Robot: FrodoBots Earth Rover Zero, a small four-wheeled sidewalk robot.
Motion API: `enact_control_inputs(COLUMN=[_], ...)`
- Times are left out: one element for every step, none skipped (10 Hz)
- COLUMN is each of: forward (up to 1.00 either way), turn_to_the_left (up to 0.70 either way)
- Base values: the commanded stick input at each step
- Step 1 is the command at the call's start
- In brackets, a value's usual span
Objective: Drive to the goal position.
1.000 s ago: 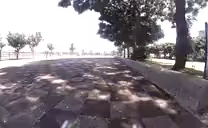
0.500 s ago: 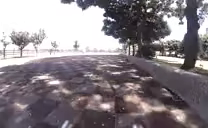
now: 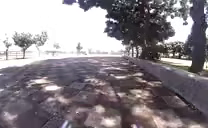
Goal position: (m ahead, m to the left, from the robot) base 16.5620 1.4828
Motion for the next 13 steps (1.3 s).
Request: enact_control_inputs(forward=[0.70,0.70,0.70,0.70,0.70,0.70,0.70,0.70,0.70,0.70,0.70,0.70,0.70], turn_to_the_left=[0.00,0.00,0.00,0.00,0.00,0.00,0.00,0.00,0.00,0.00,0.00,0.00,0.00])
